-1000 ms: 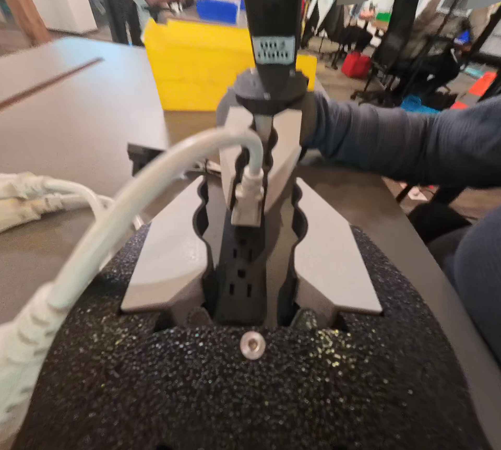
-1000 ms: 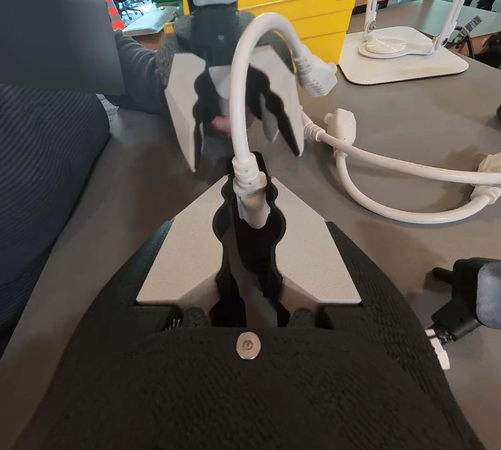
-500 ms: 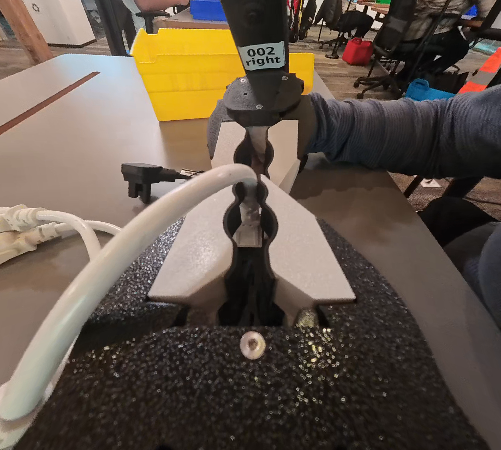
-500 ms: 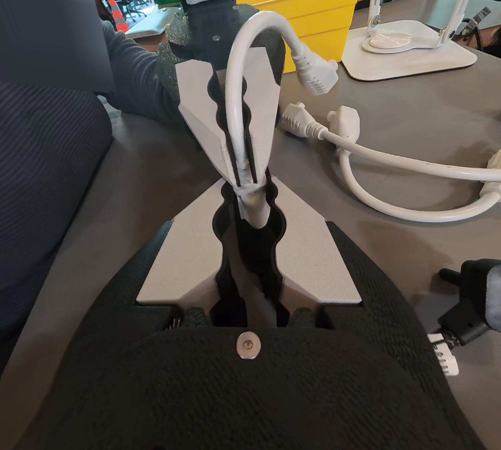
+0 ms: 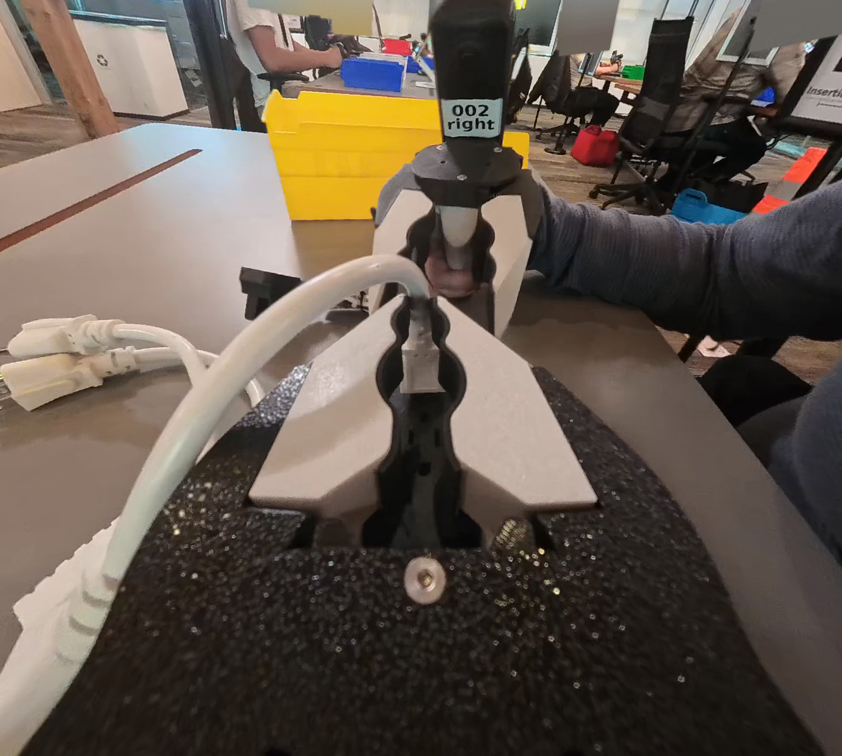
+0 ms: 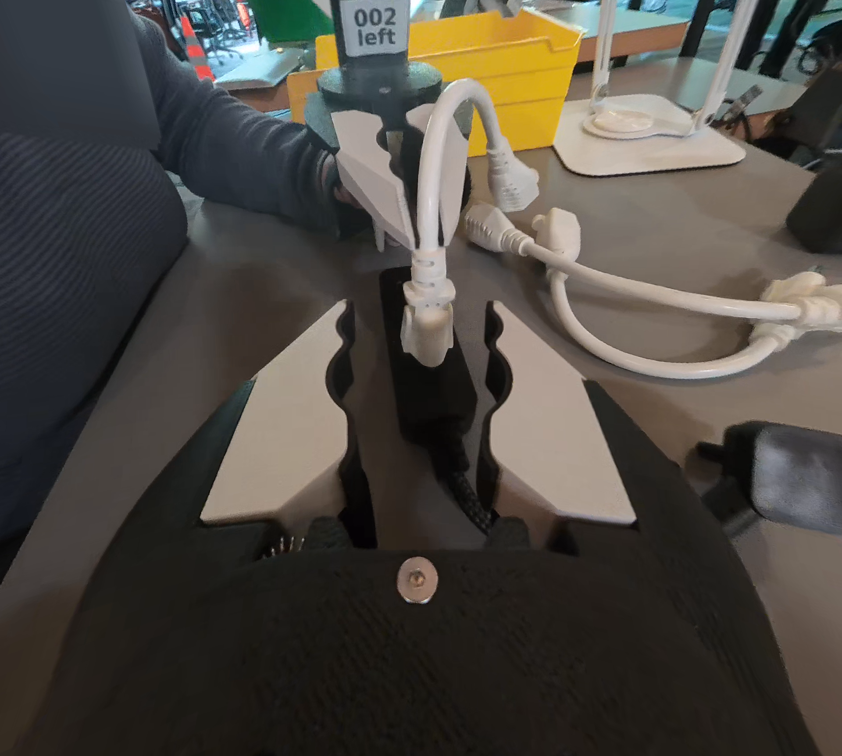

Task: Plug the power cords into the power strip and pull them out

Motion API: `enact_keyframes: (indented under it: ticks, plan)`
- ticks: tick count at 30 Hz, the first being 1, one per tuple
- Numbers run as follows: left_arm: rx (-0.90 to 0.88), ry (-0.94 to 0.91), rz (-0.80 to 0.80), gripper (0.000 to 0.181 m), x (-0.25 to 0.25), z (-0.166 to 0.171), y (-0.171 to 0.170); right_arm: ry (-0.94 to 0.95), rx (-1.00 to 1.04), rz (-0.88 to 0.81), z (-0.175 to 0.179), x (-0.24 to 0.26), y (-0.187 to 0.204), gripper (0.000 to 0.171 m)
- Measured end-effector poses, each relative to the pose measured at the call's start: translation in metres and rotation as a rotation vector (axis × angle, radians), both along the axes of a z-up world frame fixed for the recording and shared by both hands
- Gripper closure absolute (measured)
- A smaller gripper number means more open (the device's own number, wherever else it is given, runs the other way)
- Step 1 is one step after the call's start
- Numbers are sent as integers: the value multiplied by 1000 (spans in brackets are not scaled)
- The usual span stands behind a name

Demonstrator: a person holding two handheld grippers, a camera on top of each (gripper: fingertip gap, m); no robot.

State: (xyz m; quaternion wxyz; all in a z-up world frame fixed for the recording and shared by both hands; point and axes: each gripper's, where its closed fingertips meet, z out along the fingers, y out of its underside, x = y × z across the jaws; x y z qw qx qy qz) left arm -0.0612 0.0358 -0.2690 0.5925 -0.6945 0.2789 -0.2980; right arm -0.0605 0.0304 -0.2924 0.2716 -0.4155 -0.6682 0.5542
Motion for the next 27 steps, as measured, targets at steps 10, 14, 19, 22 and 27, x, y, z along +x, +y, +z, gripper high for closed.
enact_keyframes:
  ticks: [10, 14, 19, 22, 27]
  plan:
    - [-11, 159, -35, 174, 12, -2, -3, -25, 84, -4, -7, -10, -11, 143]
    - [-59, 199, -19, 137, 8, -14, -4, -47, 66, 0, -8, -8, -6, 147]
    - [-283, 353, -58, 105, 7, -61, -11, -56, 33, 4, -9, -4, -3, 147]
    - [-323, 466, -29, 104, 2, -82, -10, -62, -1, 3, -8, -5, -1, 147]
    - [-338, 481, -3, 109, -2, -87, -10, -62, -6, 3, -8, -4, -1, 147]
